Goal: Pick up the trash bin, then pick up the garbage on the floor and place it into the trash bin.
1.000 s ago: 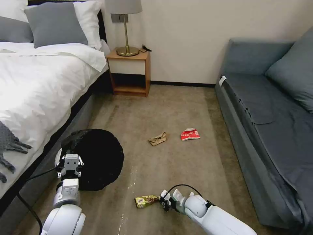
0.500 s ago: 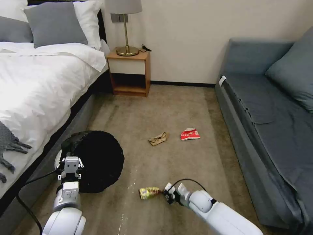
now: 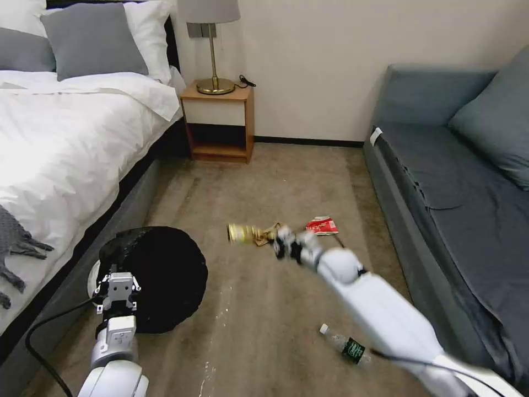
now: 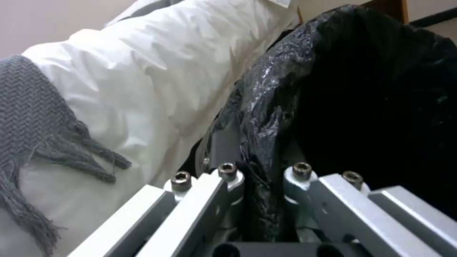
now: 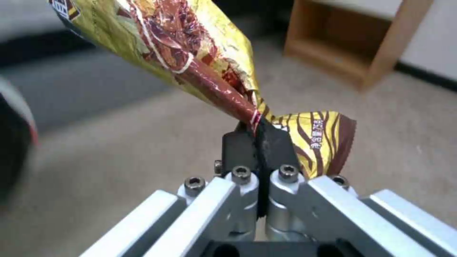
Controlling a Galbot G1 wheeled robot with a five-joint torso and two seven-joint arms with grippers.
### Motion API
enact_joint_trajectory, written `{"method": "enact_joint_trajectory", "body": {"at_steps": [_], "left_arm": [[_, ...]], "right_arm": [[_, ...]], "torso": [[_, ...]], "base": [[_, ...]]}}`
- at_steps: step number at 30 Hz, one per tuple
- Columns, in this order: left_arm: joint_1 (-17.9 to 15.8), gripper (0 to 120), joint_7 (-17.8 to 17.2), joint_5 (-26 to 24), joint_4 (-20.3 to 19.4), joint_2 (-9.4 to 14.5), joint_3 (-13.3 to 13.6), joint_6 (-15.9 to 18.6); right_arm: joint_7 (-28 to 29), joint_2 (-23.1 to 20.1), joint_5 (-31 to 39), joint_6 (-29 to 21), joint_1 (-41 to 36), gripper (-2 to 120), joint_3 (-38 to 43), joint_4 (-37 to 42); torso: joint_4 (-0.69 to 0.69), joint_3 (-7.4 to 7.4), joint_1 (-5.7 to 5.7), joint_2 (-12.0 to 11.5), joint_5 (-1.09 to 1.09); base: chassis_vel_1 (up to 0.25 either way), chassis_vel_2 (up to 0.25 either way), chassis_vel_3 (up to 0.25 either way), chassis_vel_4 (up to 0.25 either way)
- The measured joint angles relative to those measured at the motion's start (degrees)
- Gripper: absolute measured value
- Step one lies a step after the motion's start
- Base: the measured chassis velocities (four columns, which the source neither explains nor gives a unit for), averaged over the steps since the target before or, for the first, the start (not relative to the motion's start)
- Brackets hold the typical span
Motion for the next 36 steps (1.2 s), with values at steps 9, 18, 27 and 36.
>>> {"method": "enact_joint_trajectory", "body": {"at_steps": [9,18,27,36], "left_arm": [[-1.5,4,-0.1,0.9,0.3,-2.9,1.9,-1.9],[-2.6,4,-0.3,1.0,0.2,-4.8,3.4,-3.1],[-2.0,4,-0.2,1.2,-0.5,-5.9,5.0,-4.9],[-1.5,4,-0.1,2.4,-1.6,-6.7,6.4,-5.5]], "right_arm": [[3.1,-0.1,19.4,-7.5,0.0,0,4.2,14.9],[7.2,1.1,31.9,-11.9,-8.0,0,1.3,27.7],[7.4,4.3,29.4,-11.7,-14.8,0,-4.1,28.0],[6.3,6.3,23.1,-10.3,-16.5,0,-6.1,24.0]], "torso": [[-0.04,0.0,0.0,0.0,0.02],[-0.02,-0.01,0.0,0.0,0.0],[-0.02,-0.01,-0.01,0.0,-0.01],[-0.02,-0.01,-0.01,0.0,0.0]], "base": [[0.0,0.0,0.0,0.0],[0.0,0.0,0.0,0.0],[0.0,0.0,0.0,0.0],[0.0,0.0,0.0,0.0]]}}
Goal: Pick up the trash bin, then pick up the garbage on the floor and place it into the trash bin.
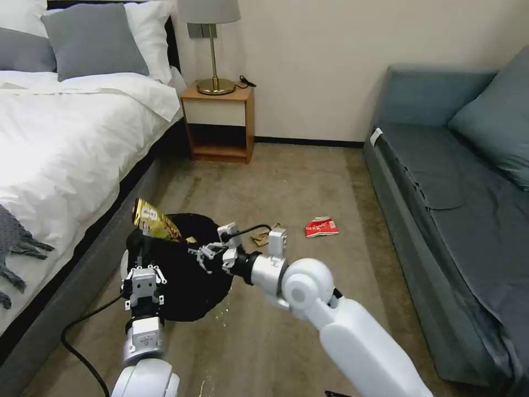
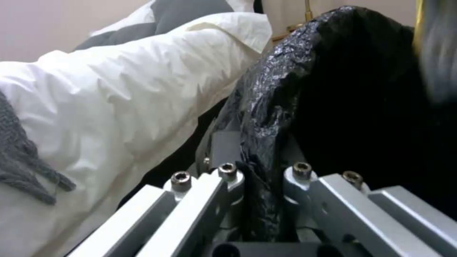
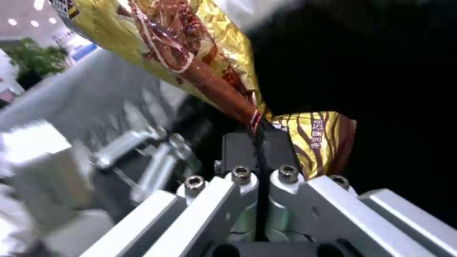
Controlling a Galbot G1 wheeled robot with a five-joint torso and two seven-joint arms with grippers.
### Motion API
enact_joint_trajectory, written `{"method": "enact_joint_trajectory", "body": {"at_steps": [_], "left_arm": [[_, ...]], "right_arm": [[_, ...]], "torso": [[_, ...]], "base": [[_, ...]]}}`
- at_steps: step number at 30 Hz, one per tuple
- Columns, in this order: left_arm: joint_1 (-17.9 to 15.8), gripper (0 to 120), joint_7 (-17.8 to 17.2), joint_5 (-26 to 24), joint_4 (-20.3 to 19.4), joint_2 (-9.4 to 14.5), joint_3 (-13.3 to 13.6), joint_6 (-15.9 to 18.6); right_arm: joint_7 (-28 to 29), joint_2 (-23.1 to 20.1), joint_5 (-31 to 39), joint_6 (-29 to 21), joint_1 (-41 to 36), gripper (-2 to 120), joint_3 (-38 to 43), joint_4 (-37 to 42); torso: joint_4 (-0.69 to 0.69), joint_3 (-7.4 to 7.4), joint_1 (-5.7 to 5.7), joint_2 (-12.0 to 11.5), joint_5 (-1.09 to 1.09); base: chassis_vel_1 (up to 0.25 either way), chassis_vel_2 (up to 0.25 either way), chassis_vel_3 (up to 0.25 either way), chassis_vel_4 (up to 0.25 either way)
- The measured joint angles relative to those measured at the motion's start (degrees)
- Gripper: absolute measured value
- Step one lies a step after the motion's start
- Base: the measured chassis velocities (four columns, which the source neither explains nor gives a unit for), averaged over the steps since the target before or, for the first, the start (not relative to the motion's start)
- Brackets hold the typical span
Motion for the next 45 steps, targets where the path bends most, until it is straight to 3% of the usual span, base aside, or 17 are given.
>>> {"method": "enact_joint_trajectory", "body": {"at_steps": [17,29,32,39,41,45], "left_arm": [[0.9,4,0.0,0.2,-1.0,-0.1,0.4,-0.4],[1.1,4,0.1,0.4,-0.6,-0.2,0.4,-0.7],[1.1,4,0.0,0.4,0.2,0.1,0.0,-1.1],[1.6,4,-0.1,0.2,1.1,0.4,-0.2,-2.0],[1.7,4,-0.2,0.1,1.5,0.4,-0.6,-2.4],[1.4,4,-0.3,-0.3,2.1,0.1,-1.0,-2.5]], "right_arm": [[0.2,2.0,-6.8,2.9,0.1,1,0.3,-12.4],[0.4,1.6,-11.0,3.5,-0.2,42,0.4,-14.9],[0.5,0.8,-11.4,3.5,-0.3,57,0.5,-13.6],[0.5,-0.3,-11.3,3.5,-0.3,77,1.6,-10.7],[0.9,-0.9,-9.4,3.2,-0.3,89,2.7,-8.4],[1.3,-2.0,-6.8,2.6,0.6,99,4.7,-5.6]], "torso": [[0.0,0.0,0.0,0.0,0.0],[0.0,0.0,0.0,0.0,0.0],[0.0,0.0,0.0,0.0,0.0],[0.0,0.0,0.0,0.0,0.01],[0.0,0.0,0.0,0.0,0.01],[0.0,0.0,0.0,0.0,0.01]], "base": [[0.0,0.0,0.0,0.0],[0.0,0.0,0.0,0.0],[0.0,0.0,0.0,0.0],[0.0,0.0,0.0,0.0],[0.0,0.0,0.0,0.0],[0.0,0.0,0.0,0.0]]}}
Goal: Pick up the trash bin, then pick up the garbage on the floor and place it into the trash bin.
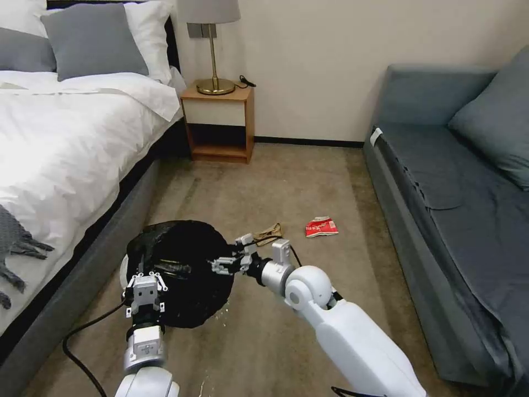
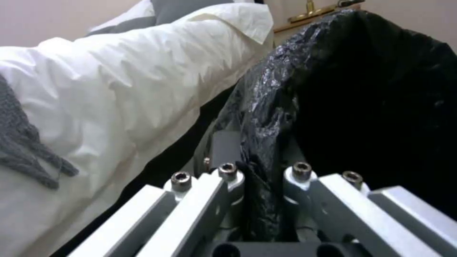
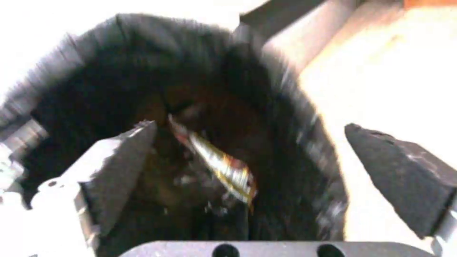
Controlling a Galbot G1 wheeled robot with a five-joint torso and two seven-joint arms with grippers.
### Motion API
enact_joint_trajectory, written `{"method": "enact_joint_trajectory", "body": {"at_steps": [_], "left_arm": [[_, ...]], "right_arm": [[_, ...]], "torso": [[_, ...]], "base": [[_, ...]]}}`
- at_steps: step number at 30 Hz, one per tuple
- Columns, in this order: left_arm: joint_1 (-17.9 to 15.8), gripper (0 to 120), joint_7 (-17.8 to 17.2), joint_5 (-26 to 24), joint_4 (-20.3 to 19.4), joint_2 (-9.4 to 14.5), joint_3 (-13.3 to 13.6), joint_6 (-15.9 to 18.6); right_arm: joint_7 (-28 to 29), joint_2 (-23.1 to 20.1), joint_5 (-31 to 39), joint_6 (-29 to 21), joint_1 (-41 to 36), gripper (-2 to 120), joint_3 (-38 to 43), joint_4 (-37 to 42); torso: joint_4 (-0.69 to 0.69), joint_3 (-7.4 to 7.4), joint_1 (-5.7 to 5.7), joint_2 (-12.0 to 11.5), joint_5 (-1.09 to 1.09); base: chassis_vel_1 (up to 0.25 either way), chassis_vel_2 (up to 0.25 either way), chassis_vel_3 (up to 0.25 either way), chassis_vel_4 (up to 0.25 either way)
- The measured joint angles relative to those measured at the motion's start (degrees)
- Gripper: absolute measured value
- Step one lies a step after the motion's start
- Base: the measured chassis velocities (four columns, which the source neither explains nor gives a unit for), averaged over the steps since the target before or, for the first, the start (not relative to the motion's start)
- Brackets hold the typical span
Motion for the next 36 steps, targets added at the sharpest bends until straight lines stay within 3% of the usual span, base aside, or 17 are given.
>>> {"method": "enact_joint_trajectory", "body": {"at_steps": [11,15,22,36], "left_arm": [[0.7,4,-0.2,-0.7,0.2,-0.4,-0.6,-0.5],[1.8,4,-0.3,-1.6,-0.2,0.1,-1.7,-1.5],[3.9,4,-0.4,-4.4,-2.2,1.0,-2.1,-1.5],[3.5,4,-0.4,-5.5,-1.7,1.5,-3.0,-1.6]], "right_arm": [[0.3,-4.7,7.5,-1.1,3.1,100,8.8,2.4],[0.6,-9.1,8.5,-1.4,3.0,100,12.4,2.4],[3.7,-15.9,7.7,-3.5,-2.2,100,16.1,2.6],[10.1,-19.2,0.8,-7.5,-15.1,100,17.7,3.2]], "torso": [[0.0,0.0,0.0,0.0,0.0],[-0.01,0.0,0.0,0.0,0.0],[-0.01,0.0,0.0,0.0,0.01],[0.0,0.0,0.0,0.0,0.0]], "base": [[0.0,0.0,0.0,0.0],[0.0,0.0,0.0,0.0],[0.0,0.0,0.0,0.0],[0.0,0.0,0.0,0.0]]}}
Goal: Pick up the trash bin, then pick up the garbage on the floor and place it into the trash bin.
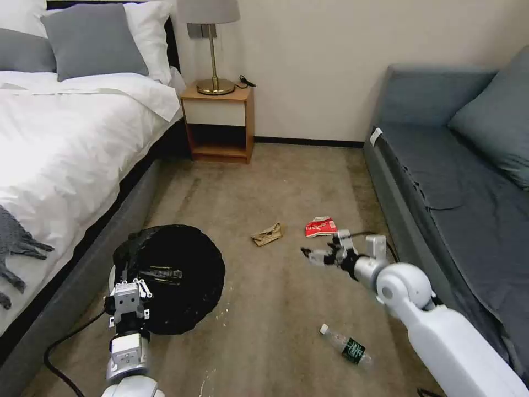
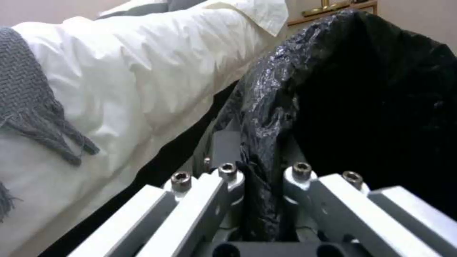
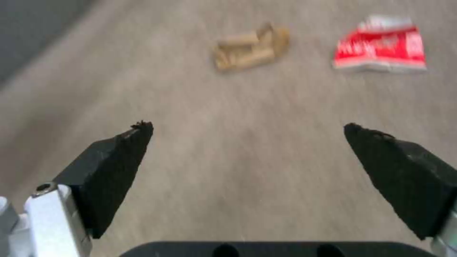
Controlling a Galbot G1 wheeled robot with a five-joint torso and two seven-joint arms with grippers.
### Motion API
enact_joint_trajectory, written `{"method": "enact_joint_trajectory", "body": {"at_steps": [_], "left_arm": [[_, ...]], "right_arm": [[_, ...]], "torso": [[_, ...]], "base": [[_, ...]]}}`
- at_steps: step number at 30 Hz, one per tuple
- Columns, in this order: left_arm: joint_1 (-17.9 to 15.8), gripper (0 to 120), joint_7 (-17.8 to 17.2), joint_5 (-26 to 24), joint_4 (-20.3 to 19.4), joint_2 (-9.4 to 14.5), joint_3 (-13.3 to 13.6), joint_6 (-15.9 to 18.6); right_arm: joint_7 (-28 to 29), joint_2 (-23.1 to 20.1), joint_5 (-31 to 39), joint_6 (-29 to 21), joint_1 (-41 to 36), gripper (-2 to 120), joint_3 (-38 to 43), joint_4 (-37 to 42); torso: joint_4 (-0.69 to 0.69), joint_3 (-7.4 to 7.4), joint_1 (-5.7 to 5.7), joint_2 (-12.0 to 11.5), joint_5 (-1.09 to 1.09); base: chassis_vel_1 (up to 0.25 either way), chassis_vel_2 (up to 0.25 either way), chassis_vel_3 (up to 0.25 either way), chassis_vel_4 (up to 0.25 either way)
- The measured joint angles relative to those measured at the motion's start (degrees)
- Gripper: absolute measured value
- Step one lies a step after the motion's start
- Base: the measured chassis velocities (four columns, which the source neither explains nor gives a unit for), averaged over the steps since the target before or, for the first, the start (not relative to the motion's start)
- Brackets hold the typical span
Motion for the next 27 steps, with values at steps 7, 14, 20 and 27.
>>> {"method": "enact_joint_trajectory", "body": {"at_steps": [7,14,20,27], "left_arm": [[0.1,4,-0.1,-0.9,0.5,0.8,0.0,-0.7],[0.8,4,-0.2,-0.9,0.9,0.9,-0.1,-1.9],[1.3,4,-0.2,-0.8,1.8,1.3,-0.3,-3.4],[1.0,4,-0.4,-2.0,3.3,2.2,-0.3,-4.8]], "right_arm": [[0.2,-1.8,-8.6,-2.6,-5.7,100,-1.5,0.0],[-0.3,-2.8,-15.5,-3.8,-10.1,100,-3.8,-2.4],[-0.9,-2.6,-20.8,-3.7,-10.9,100,-5.6,-5.7],[-1.7,-2.1,-24.0,-3.1,-12.3,100,-6.0,-8.1]], "torso": [[0.0,0.0,0.0,0.0,-0.01],[-0.01,0.0,0.0,0.0,-0.01],[0.0,0.0,0.0,0.0,-0.01],[0.0,0.0,0.0,0.0,0.0]], "base": [[0.0,0.0,0.0,0.0],[0.0,0.0,0.0,0.0],[0.0,0.0,0.0,0.0],[0.0,0.0,0.0,0.0]]}}
